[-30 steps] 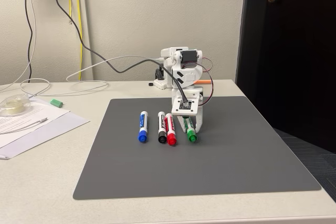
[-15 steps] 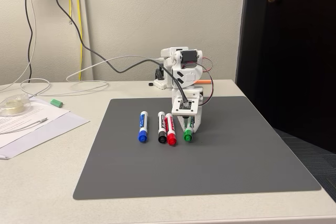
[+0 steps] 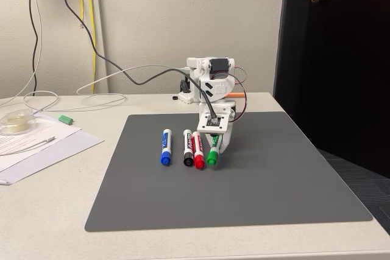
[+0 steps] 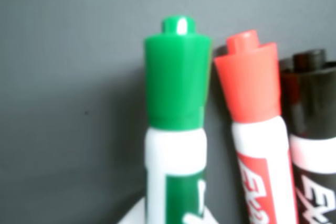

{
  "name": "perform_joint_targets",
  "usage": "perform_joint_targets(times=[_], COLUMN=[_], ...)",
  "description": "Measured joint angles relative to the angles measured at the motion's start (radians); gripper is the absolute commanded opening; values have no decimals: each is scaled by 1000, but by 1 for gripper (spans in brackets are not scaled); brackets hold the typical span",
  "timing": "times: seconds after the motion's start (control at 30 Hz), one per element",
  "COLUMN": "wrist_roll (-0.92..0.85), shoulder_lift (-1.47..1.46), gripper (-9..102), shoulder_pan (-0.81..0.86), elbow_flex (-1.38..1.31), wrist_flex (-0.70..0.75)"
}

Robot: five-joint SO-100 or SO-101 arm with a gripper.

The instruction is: Pick up the green marker.

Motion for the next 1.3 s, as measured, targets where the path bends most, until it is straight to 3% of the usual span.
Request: perform_joint_targets(times=[0.2,0.47,0.8,1.3], wrist_roll=[0,0,0,0], shoulder_lift=[0,-6,-9,-9], gripper=[5,19,20,12], shoulder_pan=[0,0,0,0], elbow_flex=[0,-8,-11,-11], wrist_flex=[0,2,2,2])
